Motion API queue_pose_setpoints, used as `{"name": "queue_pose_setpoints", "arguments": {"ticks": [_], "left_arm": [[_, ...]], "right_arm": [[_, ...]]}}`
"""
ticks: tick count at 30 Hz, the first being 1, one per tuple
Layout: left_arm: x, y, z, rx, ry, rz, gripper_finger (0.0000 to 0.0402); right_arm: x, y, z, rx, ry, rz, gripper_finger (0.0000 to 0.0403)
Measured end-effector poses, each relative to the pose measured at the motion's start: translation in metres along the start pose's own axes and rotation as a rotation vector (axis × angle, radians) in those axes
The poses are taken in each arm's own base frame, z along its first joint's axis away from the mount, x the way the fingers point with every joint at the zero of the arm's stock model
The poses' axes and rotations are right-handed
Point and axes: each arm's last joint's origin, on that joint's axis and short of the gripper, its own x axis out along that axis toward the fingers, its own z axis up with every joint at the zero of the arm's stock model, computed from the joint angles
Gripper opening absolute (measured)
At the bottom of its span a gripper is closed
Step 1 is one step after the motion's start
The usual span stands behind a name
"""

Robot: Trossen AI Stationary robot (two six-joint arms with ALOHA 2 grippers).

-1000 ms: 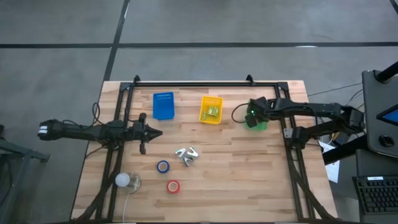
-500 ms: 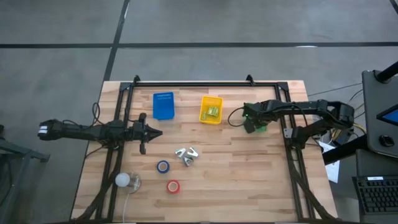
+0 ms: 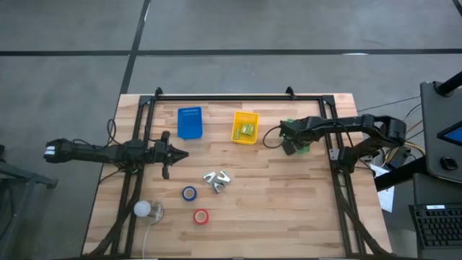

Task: Pick and place Stapler, Stapler remover, tape
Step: Put the right red tape into the green bin, then put the red tape into the green bin

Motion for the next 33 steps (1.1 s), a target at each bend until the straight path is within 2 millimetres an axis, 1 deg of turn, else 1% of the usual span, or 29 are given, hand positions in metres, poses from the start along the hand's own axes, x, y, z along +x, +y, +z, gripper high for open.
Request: {"name": "queue_pose_setpoints", "arguments": {"ticks": [3, 8, 12, 16, 19, 22, 28, 33], "left_arm": [[0.000, 0.000, 0.000, 0.000, 0.000, 0.000, 0.0035], [0.000, 0.000, 0.000, 0.000, 0.000, 0.000, 0.0035], [0.000, 0.000, 0.000, 0.000, 0.000, 0.000, 0.0035], [0.000, 0.000, 0.000, 0.000, 0.000, 0.000, 0.0035], [0.000, 0.000, 0.000, 0.000, 0.000, 0.000, 0.0035], [0.000, 0.000, 0.000, 0.000, 0.000, 0.000, 0.0035], [0.000, 0.000, 0.000, 0.000, -0.001, 0.000, 0.0035], [0.000, 0.000, 0.000, 0.000, 0.000, 0.000, 0.0035]], "right_arm": [[-0.003, -0.001, 0.001, 0.001, -0.020, -0.003, 0.0086], [-0.014, -0.002, 0.005, 0.001, -0.058, 0.021, 0.0138], [-0.029, -0.004, 0.009, 0.014, -0.106, 0.067, 0.0172], [-0.048, -0.004, 0.009, 0.036, -0.179, 0.142, 0.0188], [-0.061, 0.002, 0.004, 0.026, -0.252, 0.229, 0.0192], [-0.073, 0.013, -0.007, -0.031, -0.323, 0.325, 0.0190], [-0.098, 0.039, -0.037, -0.192, -0.417, 0.507, 0.0174], [-0.119, 0.058, -0.066, -0.339, -0.544, 0.653, 0.0146]]}}
